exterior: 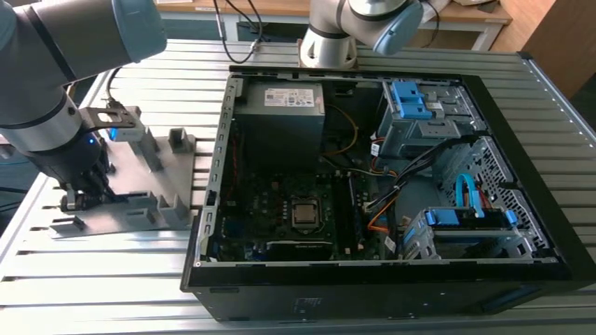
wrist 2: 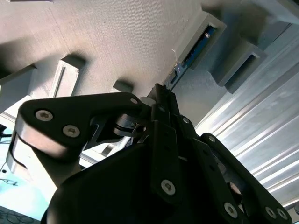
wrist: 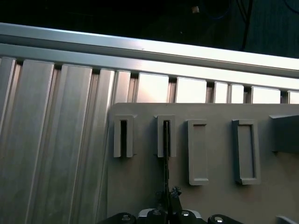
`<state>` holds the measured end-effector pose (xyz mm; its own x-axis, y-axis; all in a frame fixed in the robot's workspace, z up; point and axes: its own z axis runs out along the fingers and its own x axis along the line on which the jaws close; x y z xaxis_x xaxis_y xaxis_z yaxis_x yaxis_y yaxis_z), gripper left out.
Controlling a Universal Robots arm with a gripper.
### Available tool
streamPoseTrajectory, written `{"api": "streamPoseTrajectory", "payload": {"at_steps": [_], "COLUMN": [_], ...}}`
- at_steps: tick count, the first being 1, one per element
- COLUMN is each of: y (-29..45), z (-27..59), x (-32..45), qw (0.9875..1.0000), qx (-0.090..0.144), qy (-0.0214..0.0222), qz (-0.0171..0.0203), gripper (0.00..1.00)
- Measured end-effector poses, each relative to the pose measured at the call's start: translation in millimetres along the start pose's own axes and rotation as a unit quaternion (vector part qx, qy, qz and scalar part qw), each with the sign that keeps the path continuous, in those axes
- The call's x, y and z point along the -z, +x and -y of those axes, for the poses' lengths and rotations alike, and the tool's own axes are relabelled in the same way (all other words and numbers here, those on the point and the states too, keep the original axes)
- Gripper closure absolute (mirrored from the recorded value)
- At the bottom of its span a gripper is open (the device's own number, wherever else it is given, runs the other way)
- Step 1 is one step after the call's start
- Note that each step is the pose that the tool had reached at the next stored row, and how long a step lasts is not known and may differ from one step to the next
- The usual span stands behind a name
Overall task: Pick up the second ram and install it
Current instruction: 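Pick up the second ram and move it above second insertion slot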
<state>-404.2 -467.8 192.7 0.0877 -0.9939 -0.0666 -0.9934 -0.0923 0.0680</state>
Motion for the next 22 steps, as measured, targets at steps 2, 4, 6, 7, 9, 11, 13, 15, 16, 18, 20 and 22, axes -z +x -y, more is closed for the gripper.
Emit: {"api": "streamPoseTrajectory", "payload": {"at_steps": [2,4,6,7,9,11,13,15,16,18,20,22], "y": [0.0,0.0,0.0,0.0,0.0,0.0,0.0,0.0,-0.1,-0.3,-0.5,-0.8], "z": [0.0,0.0,0.0,0.1,0.1,0.1,0.1,0.1,0.0,-0.2,-0.5,-0.8], "x": [0.0,0.0,0.0,0.0,0.0,0.0,0.0,0.7,1.6,4.8,8.4,12.3], "qw": [1.0000,1.0000,1.0000,1.0000,1.0000,1.0000,1.0000,1.0000,1.0000,1.0000,1.0000,1.0000], "qx": [0.000,0.001,0.001,0.001,0.002,0.002,0.002,0.002,0.002,0.002,0.002,0.002], "qy": [0.0000,-0.0001,-0.0001,-0.0001,-0.0001,-0.0001,-0.0002,-0.0002,-0.0002,-0.0002,-0.0002,-0.0001], "qz": [0.0000,0.0000,-0.0001,-0.0001,-0.0001,-0.0001,-0.0001,-0.0002,-0.0002,-0.0002,-0.0001,-0.0001], "gripper": [0.86,0.86,0.86,0.86,0.86,0.86,0.86,0.86,0.86,0.86,0.86,0.86]}}
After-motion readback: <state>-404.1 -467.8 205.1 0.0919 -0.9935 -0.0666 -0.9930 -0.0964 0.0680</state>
